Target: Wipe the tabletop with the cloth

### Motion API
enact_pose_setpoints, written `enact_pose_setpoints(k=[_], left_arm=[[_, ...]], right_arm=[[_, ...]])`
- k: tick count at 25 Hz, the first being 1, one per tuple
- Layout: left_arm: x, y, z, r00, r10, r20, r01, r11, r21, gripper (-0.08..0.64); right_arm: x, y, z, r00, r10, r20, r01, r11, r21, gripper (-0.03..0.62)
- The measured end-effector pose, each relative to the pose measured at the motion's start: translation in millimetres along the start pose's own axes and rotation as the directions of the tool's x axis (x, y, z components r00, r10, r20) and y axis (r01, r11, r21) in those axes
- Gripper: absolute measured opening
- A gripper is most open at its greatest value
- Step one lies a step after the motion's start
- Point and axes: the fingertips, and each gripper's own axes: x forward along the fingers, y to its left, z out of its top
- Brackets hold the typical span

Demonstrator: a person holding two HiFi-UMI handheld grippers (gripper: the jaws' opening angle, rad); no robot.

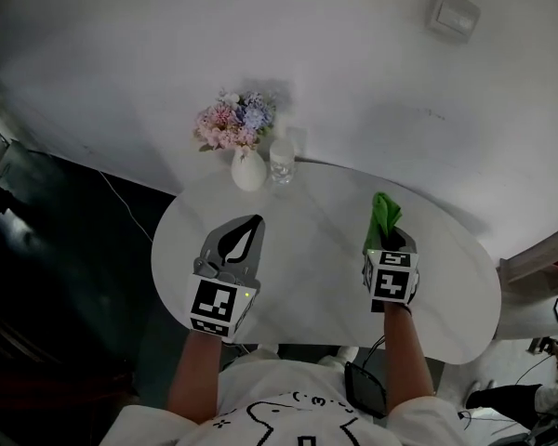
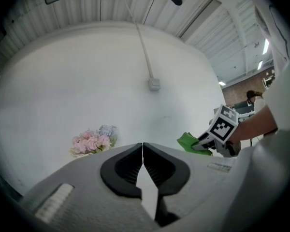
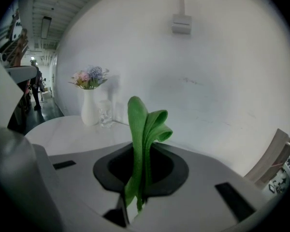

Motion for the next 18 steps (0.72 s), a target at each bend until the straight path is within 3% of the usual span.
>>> enact_pose_setpoints(k=[11,18], left_arm=[[-41,70,-23,0.994,0.104,-0.022,-0.105,0.994,-0.019,0.018],[-65,104,-38,0.986,0.160,-0.036,-0.161,0.987,-0.024,0.018]], right_arm=[[14,122,29,0.985,0.168,0.043,-0.168,0.986,-0.001,0.044],[26,201,42,0.954,0.294,0.049,-0.293,0.956,-0.034,0.044]])
